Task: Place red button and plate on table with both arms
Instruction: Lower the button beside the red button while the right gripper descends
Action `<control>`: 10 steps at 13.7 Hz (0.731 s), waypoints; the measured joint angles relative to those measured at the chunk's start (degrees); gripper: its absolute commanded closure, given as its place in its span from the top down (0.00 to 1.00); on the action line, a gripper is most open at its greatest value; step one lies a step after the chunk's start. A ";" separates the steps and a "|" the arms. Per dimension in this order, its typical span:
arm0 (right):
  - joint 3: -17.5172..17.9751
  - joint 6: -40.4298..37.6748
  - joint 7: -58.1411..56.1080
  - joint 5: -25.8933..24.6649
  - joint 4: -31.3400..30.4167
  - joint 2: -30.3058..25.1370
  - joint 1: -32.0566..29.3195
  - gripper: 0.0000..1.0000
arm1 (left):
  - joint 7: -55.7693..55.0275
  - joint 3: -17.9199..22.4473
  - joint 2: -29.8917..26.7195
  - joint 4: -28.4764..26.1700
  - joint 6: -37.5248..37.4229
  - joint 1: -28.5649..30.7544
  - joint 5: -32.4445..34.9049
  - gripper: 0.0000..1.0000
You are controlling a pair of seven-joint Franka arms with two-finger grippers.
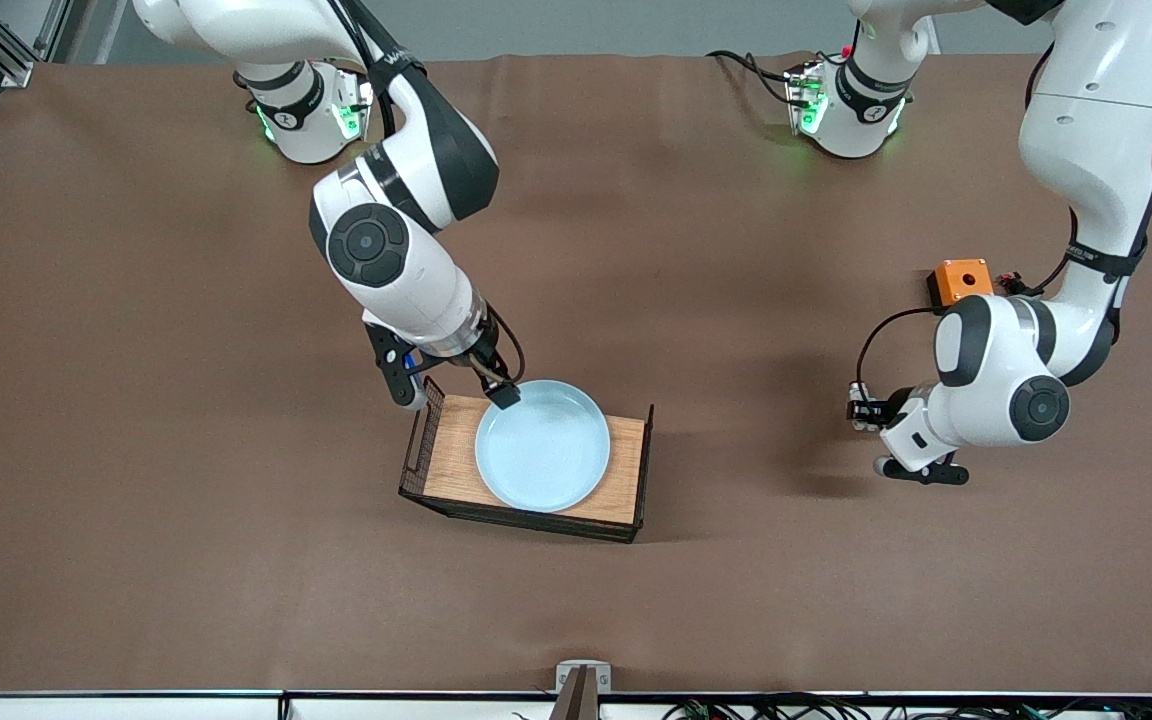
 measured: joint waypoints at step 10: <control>3.06 9.84 -2.50 -9.75 -1.41 3.14 1.78 1.00 | -1.60 -0.29 -1.64 4.47 -2.31 -0.28 0.02 1.00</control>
